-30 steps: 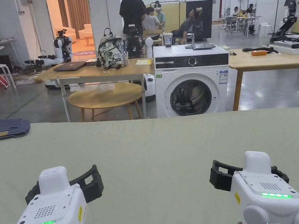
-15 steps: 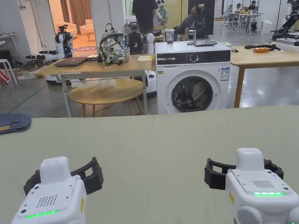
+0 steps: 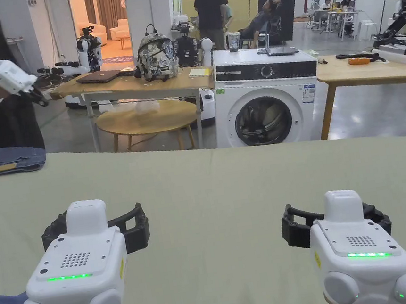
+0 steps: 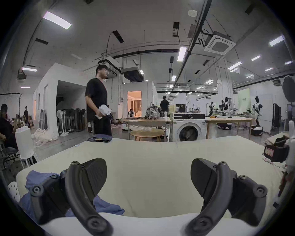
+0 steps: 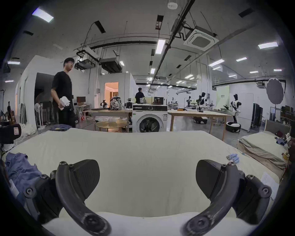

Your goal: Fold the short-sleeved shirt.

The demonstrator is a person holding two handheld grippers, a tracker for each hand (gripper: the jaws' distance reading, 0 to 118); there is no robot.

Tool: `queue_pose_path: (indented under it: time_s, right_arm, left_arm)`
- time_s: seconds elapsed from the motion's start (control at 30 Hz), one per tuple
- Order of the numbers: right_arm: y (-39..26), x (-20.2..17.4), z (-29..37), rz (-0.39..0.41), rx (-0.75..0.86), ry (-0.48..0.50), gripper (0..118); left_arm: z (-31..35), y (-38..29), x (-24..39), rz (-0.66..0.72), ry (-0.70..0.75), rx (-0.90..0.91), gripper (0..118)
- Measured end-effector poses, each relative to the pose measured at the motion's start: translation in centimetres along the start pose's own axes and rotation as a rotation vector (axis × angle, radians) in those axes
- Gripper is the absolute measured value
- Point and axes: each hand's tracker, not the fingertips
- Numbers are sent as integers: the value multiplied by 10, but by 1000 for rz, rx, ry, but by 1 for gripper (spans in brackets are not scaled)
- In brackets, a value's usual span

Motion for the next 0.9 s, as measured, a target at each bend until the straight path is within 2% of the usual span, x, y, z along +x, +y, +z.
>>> queue_pose_path:
  time_s: [0.3, 0.77, 0.8, 0.83, 0.9]
  right_arm:
    - [1, -2, 3, 17, -4, -4, 118]
    - [-5, 1, 3, -4, -43, -11, 118]
    - [-6, 1, 4, 0, -45, -11, 118]
    - [-6, 1, 4, 3, -46, -6, 114]
    - [-6, 1, 5, 8, -47, 2, 111]
  left_arm:
    - [-2, -1, 3, -39, 4, -24, 107]
    - [-3, -9, 7, -69, -8, -81, 107]
    - [-3, -10, 8, -73, -6, -85, 105]
    - [-3, -10, 9, -75, -8, -86, 99]
    - [-2, -12, 11, -82, -6, -84, 96]
